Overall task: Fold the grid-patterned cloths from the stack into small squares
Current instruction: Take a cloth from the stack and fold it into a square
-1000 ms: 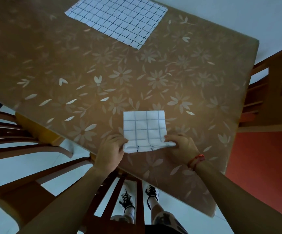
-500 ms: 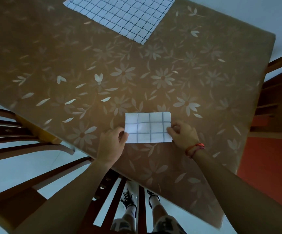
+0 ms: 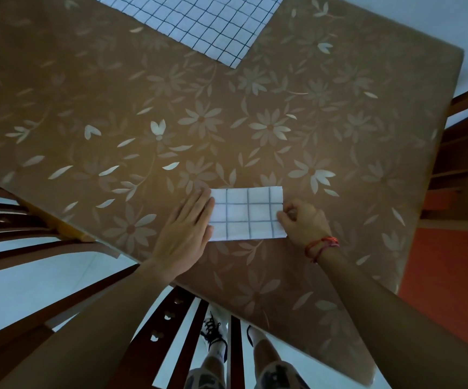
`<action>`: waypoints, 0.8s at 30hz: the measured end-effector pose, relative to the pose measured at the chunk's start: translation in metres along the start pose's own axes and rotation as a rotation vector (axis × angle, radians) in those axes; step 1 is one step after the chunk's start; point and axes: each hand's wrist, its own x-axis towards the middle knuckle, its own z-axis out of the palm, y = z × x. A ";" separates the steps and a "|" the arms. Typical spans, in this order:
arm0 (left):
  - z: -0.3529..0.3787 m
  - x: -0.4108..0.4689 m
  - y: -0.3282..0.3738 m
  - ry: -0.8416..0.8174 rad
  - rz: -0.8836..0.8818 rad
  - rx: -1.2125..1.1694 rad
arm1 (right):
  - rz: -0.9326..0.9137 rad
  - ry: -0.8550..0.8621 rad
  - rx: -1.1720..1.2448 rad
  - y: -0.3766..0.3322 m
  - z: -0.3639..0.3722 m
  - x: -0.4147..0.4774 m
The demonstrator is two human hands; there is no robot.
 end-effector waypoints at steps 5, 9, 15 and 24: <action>0.008 0.004 -0.008 -0.060 0.001 0.020 | 0.000 0.053 -0.040 -0.005 -0.003 -0.004; 0.010 0.004 -0.009 -0.059 0.010 0.025 | -0.411 0.374 -0.209 -0.024 0.013 -0.017; 0.015 0.003 -0.010 -0.052 0.021 0.056 | -0.692 0.098 -0.395 -0.065 0.073 -0.020; 0.015 0.002 -0.010 -0.041 0.020 0.075 | -0.682 -0.014 -0.541 -0.053 0.086 0.002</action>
